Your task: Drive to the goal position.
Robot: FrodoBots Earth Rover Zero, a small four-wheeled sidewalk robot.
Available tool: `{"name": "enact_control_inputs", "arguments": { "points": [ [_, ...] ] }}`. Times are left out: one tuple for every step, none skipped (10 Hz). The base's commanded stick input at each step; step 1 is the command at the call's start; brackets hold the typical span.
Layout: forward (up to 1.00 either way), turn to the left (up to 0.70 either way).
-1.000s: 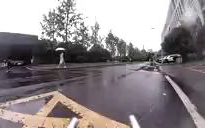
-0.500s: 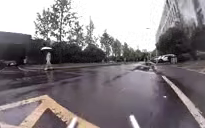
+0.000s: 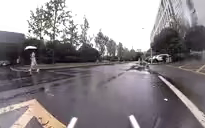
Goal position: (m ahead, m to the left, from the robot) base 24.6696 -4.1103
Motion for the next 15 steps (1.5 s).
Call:
{"name": "enact_control_inputs", "arguments": {
  "points": [
    [0.45,-0.27],
    [0.45,-0.27],
    [0.45,-0.27],
    [0.45,-0.27],
    [0.45,-0.07],
    [0.45,0.0],
    [0.45,0.0],
    [0.45,0.0],
    [0.45,0.0],
    [0.45,0.0],
    [0.45,0.0],
    [0.53,0.0],
    [0.66,0.0],
    [0.7,0.0],
    [0.7,-0.11]
  ]
}}
